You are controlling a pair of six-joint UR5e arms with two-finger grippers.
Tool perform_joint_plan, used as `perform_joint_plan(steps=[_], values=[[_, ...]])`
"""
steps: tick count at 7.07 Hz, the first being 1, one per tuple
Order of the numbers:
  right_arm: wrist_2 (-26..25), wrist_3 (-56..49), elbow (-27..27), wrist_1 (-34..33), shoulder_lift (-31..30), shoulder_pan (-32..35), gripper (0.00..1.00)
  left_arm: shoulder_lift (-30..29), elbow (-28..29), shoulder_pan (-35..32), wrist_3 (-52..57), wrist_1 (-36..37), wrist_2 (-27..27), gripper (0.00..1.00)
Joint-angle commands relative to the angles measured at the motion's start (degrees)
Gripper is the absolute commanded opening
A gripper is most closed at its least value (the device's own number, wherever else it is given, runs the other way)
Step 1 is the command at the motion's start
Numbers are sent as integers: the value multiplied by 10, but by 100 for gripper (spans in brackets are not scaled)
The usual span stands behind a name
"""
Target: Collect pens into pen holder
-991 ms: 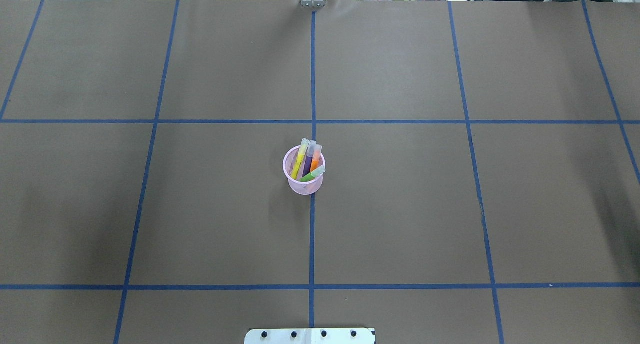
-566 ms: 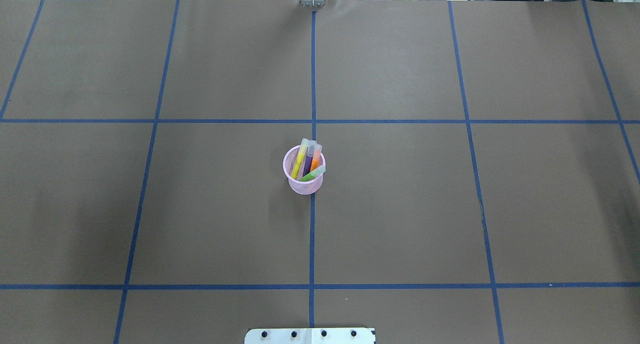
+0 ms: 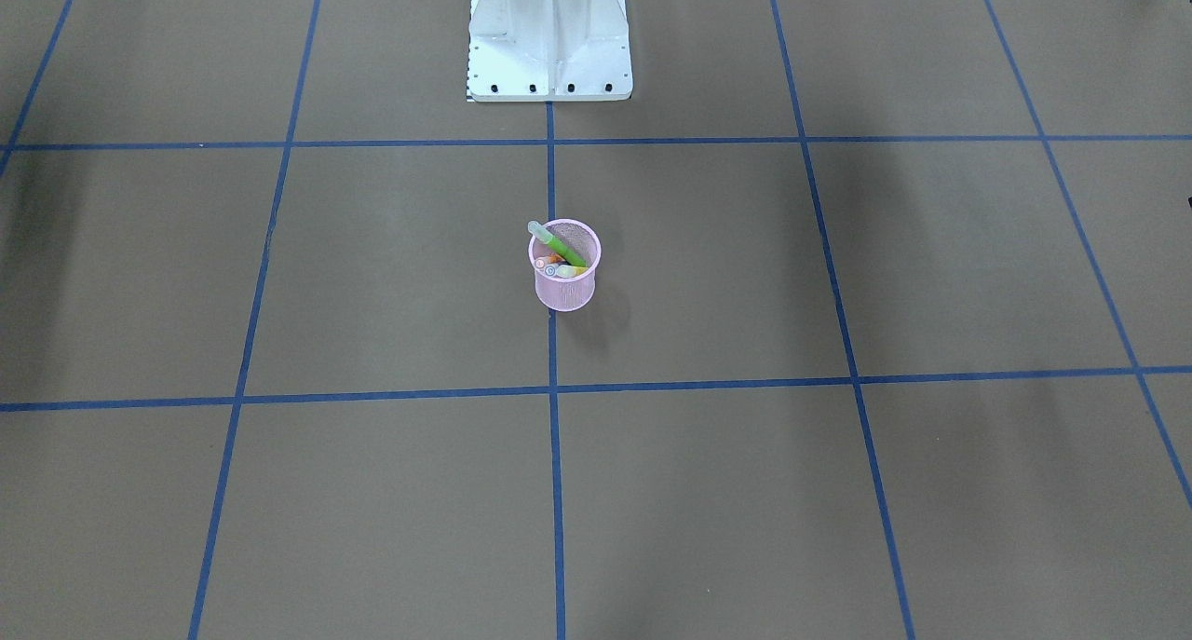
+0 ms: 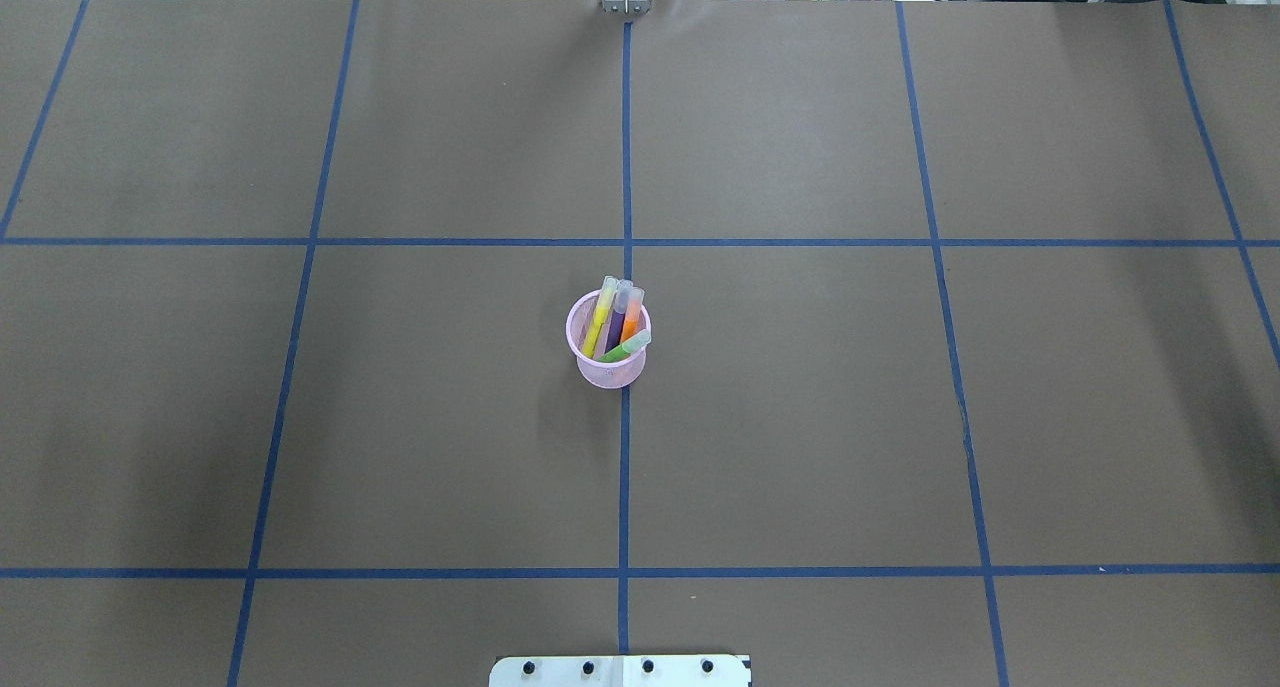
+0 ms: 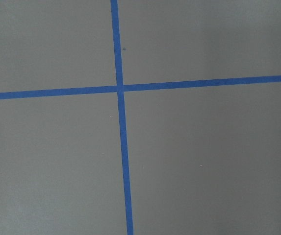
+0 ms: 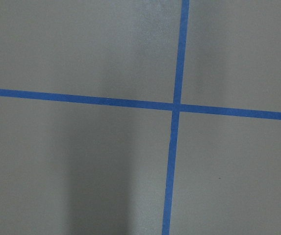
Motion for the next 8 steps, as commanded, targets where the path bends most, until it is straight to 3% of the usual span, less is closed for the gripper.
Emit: perform_joint_plan(steps=[1, 4, 8], values=[[1, -14, 3, -61, 35, 7, 99, 0, 3, 1, -4, 3, -1, 100], [1, -13, 60, -121, 33, 16, 99, 0, 6, 0, 3, -2, -1, 100], [-20, -15, 45, -96, 19, 16, 99, 2, -2, -44, 5, -20, -2, 100]])
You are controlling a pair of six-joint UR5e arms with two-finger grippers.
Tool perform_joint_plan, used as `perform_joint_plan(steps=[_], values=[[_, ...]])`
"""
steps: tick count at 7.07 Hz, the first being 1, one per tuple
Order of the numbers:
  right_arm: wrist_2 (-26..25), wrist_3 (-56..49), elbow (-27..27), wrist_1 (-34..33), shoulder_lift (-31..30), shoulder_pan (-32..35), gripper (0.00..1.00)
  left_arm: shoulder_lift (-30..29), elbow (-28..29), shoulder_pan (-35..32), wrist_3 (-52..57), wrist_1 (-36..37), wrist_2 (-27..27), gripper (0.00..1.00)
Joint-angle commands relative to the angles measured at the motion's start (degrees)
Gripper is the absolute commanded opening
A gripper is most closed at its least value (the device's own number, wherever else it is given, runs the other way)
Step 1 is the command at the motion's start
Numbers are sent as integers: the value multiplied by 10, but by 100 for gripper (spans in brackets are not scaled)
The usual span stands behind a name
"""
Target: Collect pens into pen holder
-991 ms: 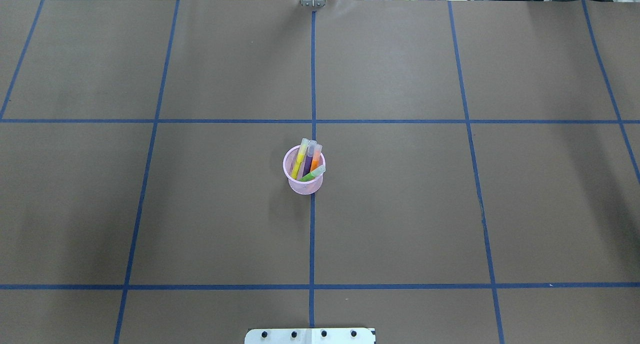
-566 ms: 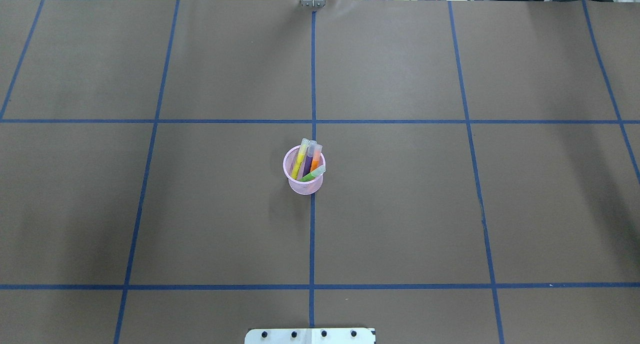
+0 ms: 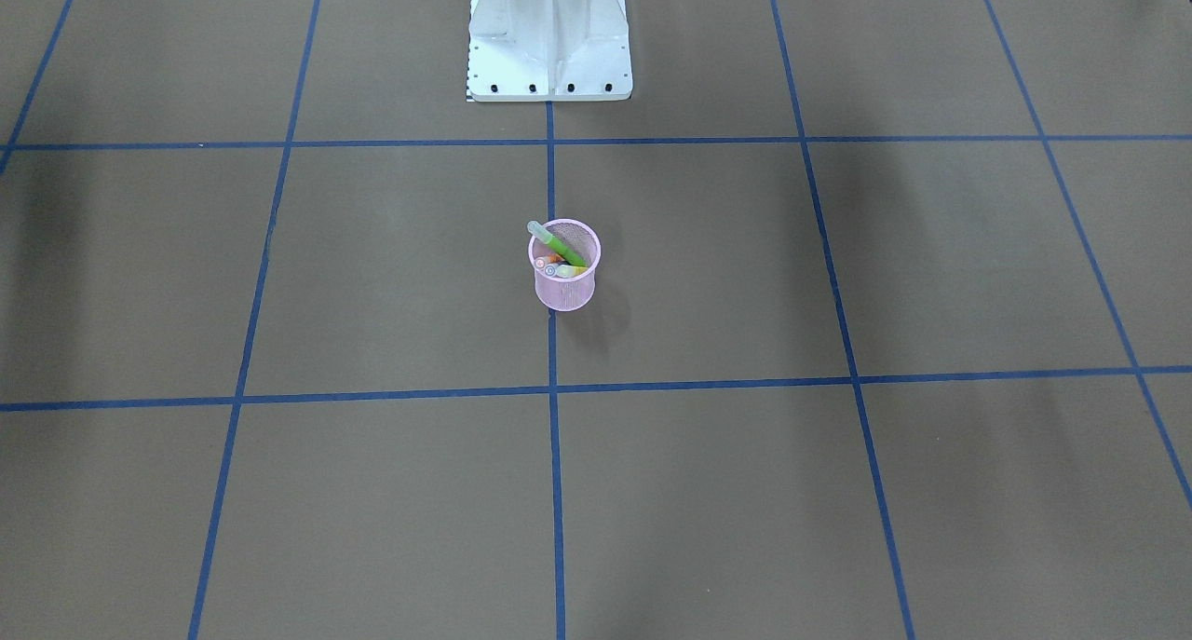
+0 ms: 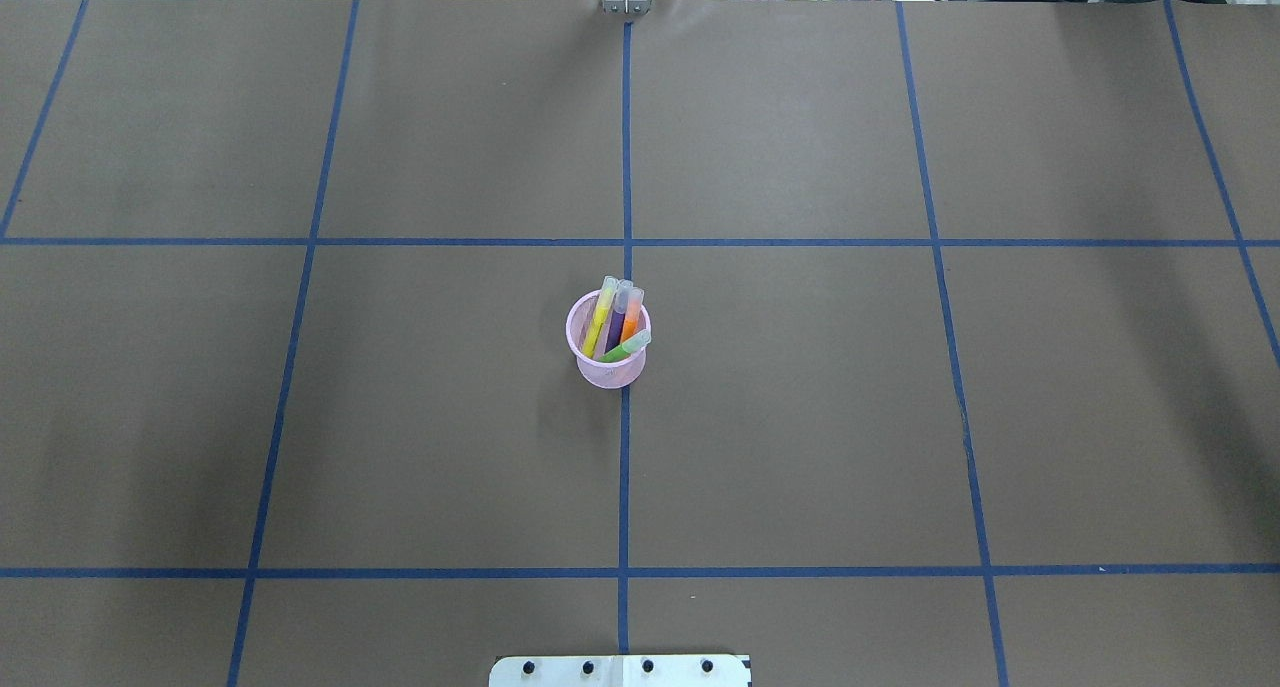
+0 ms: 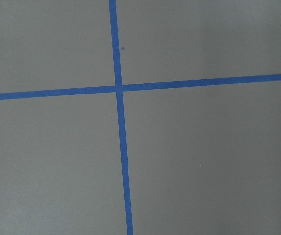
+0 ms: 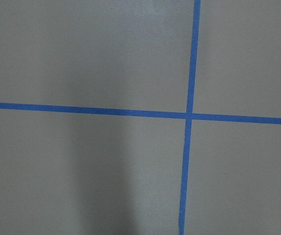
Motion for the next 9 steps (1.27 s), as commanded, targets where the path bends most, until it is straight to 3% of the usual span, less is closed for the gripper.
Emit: perform_joint_plan(steps=[1, 5, 6, 9], values=[[2, 8, -1, 8, -12, 0, 99, -2, 10, -19, -4, -3, -3, 100], [35, 3, 14, 4, -28, 15, 99, 9, -29, -25, -1, -3, 1, 100], [31, 1, 45, 9, -63, 18, 99, 38, -63, -27, 0, -22, 4, 100], [-4, 1, 48, 9, -77, 17, 99, 71, -50, -24, 1, -37, 2, 100]])
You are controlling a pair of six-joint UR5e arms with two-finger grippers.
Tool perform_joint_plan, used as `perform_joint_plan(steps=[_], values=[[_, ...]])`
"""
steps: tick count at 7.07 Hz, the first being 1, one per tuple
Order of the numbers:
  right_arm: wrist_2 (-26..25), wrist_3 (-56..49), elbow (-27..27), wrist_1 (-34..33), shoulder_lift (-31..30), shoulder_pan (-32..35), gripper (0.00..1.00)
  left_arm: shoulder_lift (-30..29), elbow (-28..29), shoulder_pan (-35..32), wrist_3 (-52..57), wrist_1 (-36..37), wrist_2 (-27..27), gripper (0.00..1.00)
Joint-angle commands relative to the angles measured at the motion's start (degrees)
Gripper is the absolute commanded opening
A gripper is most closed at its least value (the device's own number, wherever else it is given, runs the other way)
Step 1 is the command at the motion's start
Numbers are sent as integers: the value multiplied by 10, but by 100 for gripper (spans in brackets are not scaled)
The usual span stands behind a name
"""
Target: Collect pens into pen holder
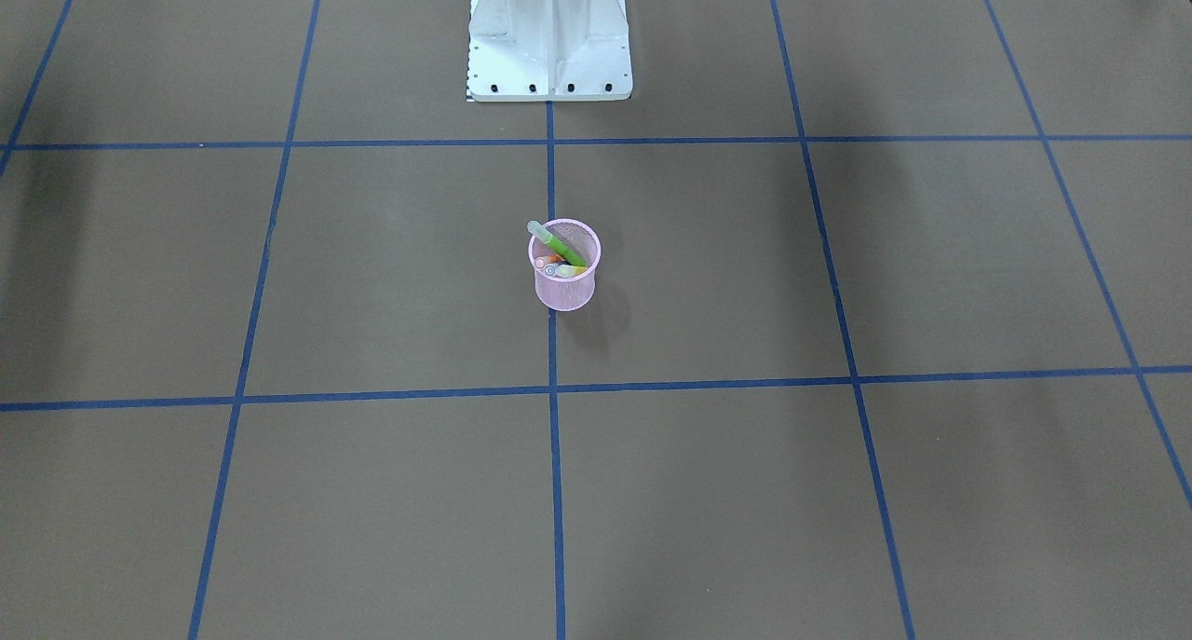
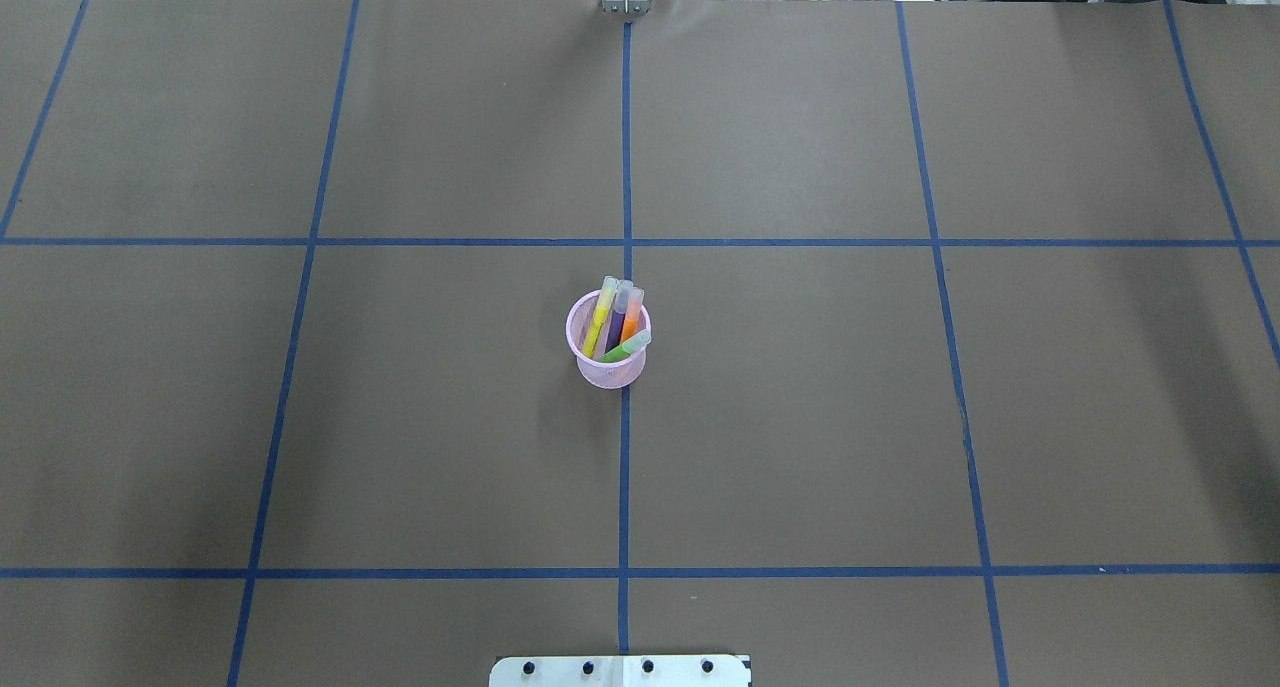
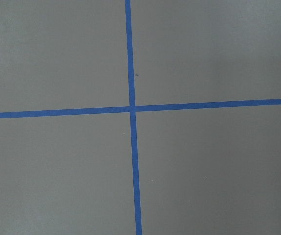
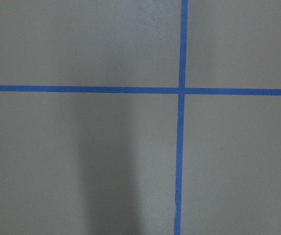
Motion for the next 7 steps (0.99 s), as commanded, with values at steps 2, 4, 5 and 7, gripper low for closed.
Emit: perform_joint_plan(steps=[2, 4, 5, 7], values=[[-20, -1, -1, 0, 3, 0, 99, 50, -30, -2, -1, -3, 1, 100], [-16, 3, -4, 0, 3, 0, 99, 56, -48, -3, -1, -3, -3, 100], [-16, 3, -4, 0, 3, 0, 99, 54, -40, -2, -1, -3, -4, 100], [-16, 3, -1, 0, 4, 0, 99, 44, -38, -1, -8, 0, -3, 100]])
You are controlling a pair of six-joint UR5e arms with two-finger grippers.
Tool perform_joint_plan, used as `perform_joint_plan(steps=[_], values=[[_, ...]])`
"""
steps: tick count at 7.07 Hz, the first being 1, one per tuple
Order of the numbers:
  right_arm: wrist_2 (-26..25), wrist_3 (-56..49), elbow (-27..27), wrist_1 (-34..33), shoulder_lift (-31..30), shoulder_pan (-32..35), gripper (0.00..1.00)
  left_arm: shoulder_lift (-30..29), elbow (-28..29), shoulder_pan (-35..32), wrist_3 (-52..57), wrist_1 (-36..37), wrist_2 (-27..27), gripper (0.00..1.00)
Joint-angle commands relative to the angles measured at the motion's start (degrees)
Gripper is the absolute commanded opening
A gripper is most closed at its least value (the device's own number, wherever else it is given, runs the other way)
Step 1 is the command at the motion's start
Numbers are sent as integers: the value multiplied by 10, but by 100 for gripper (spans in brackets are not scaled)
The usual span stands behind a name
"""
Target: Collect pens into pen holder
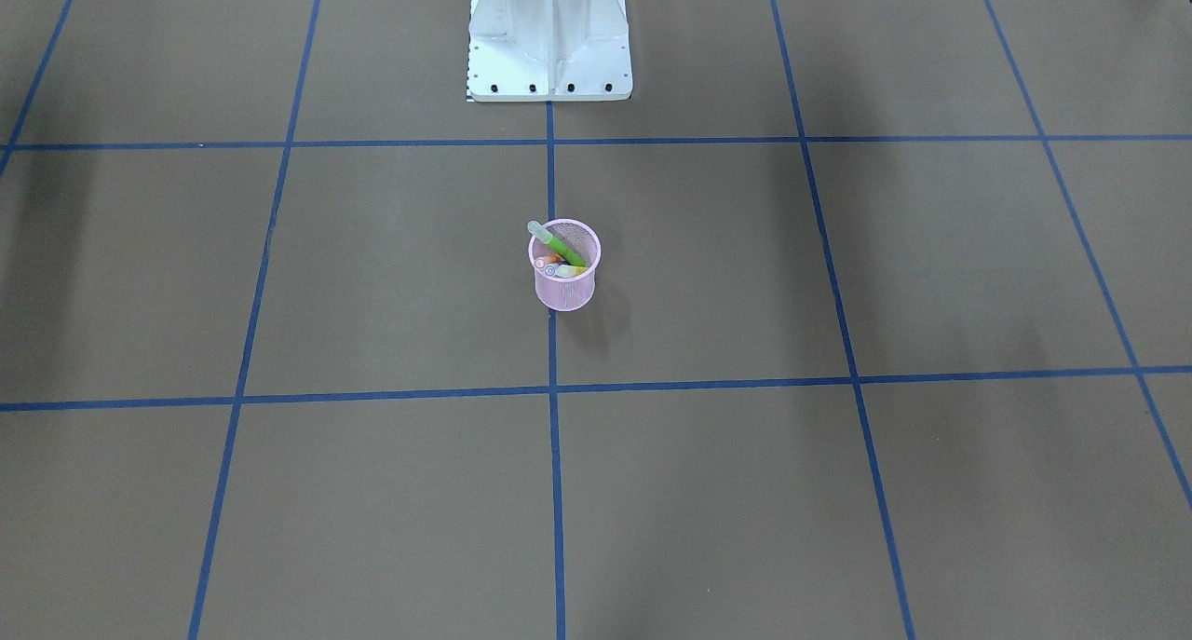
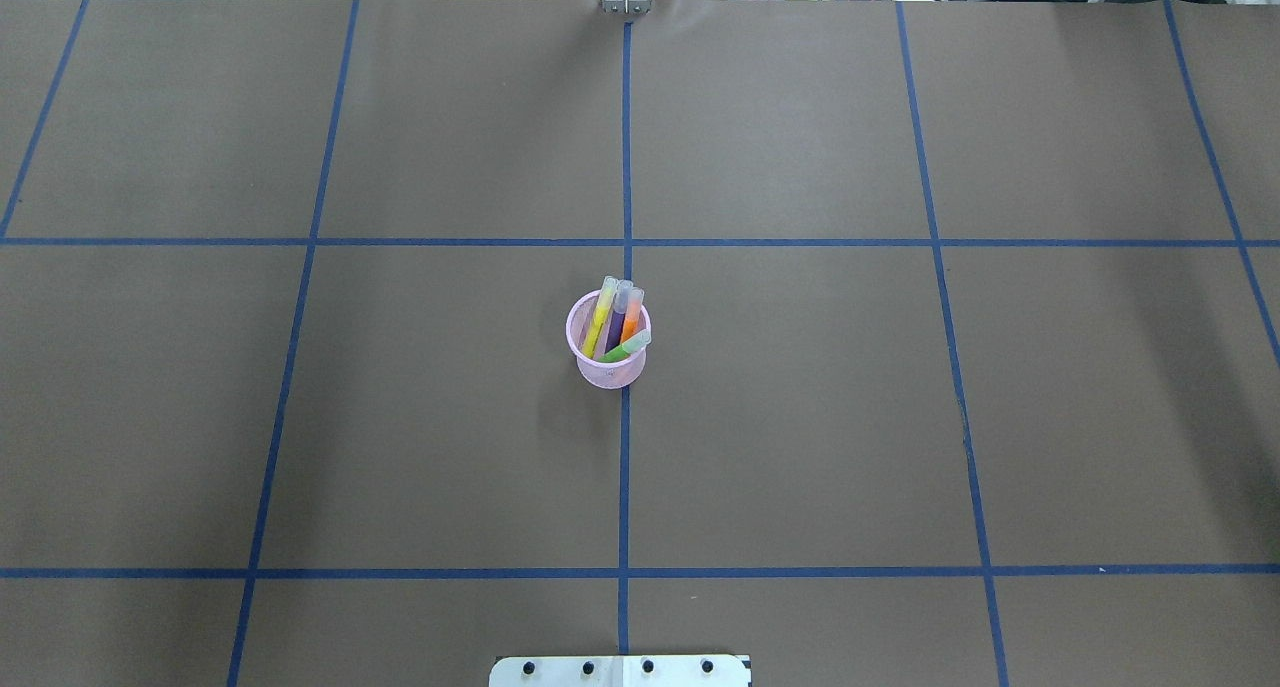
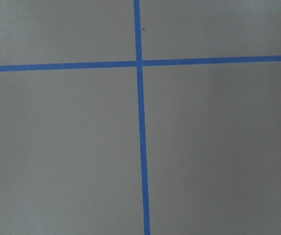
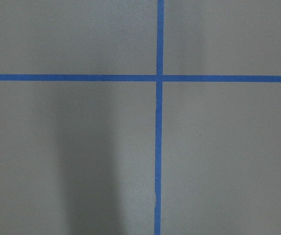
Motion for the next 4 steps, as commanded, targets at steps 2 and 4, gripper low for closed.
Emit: perform_joint_plan(steps=[2, 4], values=[[0, 2, 5, 0, -1, 0, 99, -4, 4, 1, -3, -1, 1, 100], [0, 1, 6, 0, 1, 0, 99, -3, 5, 1, -2, -1, 0, 100]])
